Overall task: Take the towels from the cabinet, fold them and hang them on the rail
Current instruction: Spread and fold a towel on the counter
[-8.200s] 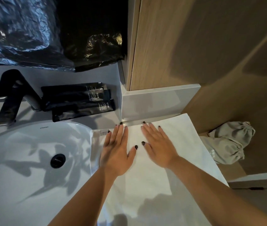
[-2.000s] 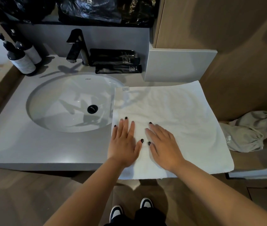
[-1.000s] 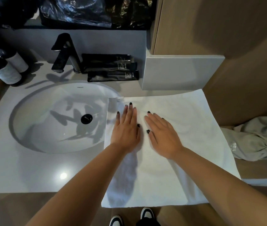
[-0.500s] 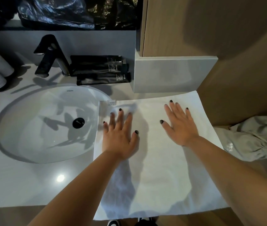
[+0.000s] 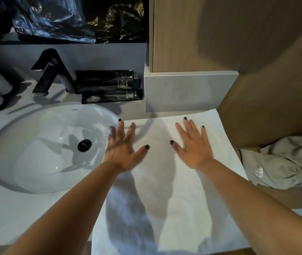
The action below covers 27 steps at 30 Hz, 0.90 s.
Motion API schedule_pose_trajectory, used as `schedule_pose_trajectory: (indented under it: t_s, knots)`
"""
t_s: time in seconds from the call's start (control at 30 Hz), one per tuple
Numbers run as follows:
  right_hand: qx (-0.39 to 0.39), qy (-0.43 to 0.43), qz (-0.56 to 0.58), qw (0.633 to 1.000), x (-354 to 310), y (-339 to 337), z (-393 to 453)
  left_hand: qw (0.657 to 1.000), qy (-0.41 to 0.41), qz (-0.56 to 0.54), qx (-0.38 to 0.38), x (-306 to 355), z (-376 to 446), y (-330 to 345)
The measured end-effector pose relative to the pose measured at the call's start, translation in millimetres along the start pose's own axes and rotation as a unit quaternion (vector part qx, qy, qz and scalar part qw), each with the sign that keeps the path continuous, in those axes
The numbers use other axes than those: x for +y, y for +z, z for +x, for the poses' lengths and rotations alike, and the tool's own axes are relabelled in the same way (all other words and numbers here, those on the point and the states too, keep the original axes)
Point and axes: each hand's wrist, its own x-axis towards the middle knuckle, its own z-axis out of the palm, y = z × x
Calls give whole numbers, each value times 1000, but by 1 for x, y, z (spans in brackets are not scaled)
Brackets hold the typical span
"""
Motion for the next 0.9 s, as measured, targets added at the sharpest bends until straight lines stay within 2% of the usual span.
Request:
schedule_pose_trajectory:
  t_s: [0.17, 0.23, 0.3, 0.37, 0.43, 0.53, 0.67, 0.8, 0.9]
  knots:
    - [-48, -21, 44, 998, 11, -21, -8, 996, 12, 82, 29, 31, -14, -3]
    - [5, -45, 97, 994, 10, -27, -23, 997, 39, 57, 24, 59, -32, -1]
    - [93, -56, 171, 979, 15, -29, -53, 998, 66, 11, 1, 88, -57, 7]
    - [164, -39, 234, 957, 24, -29, -92, 995, 97, -9, -17, 118, -80, 15]
    - [194, 2, 274, 942, 39, -27, -130, 992, 121, -15, -37, 142, -98, 27]
    - [170, 119, 349, 914, 60, -25, -181, 986, 156, 4, -55, 164, -109, 45]
    - [143, 241, 477, 833, 77, -23, -233, 979, 178, 72, -68, 173, -110, 63]
    - [79, 288, 549, 780, 80, -13, -267, 982, 166, 72, -45, 174, -109, 67]
    - [75, 302, 586, 748, 78, -5, -279, 984, 161, 73, -31, 176, -107, 70]
